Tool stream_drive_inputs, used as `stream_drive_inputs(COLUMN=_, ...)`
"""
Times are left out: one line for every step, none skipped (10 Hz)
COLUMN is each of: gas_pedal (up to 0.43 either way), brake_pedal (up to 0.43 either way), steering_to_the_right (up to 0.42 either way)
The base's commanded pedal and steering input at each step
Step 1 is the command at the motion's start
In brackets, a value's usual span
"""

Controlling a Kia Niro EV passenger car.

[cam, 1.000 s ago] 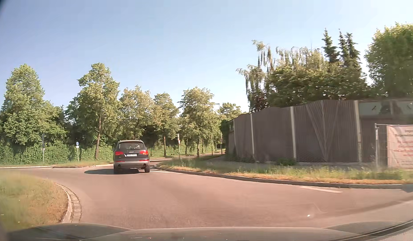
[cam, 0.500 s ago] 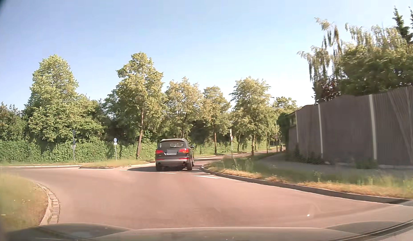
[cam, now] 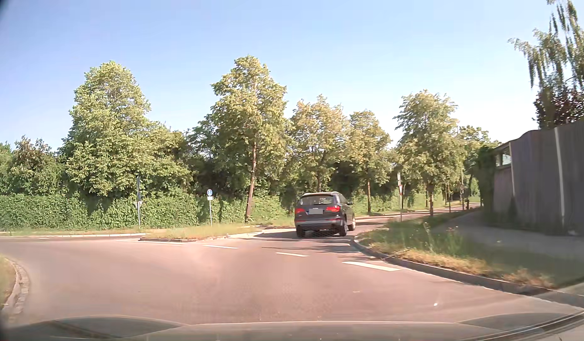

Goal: Follow the waypoints while adhering to traffic rules and regulations

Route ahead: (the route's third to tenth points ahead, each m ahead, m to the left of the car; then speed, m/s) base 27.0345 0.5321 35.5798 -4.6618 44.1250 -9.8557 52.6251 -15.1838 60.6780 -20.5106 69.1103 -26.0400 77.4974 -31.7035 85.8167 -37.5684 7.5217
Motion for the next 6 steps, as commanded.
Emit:
stream_drive_inputs(gas_pedal=0.157, brake_pedal=0.012, steering_to_the_right=-0.131)
stream_drive_inputs(gas_pedal=0.157, brake_pedal=0.012, steering_to_the_right=-0.094)
stream_drive_inputs(gas_pedal=0.157, brake_pedal=0.012, steering_to_the_right=-0.06)
stream_drive_inputs(gas_pedal=0.157, brake_pedal=0.012, steering_to_the_right=-0.031)
stream_drive_inputs(gas_pedal=0.157, brake_pedal=0.006, steering_to_the_right=0.003)
stream_drive_inputs(gas_pedal=0.157, brake_pedal=0.006, steering_to_the_right=0.029)
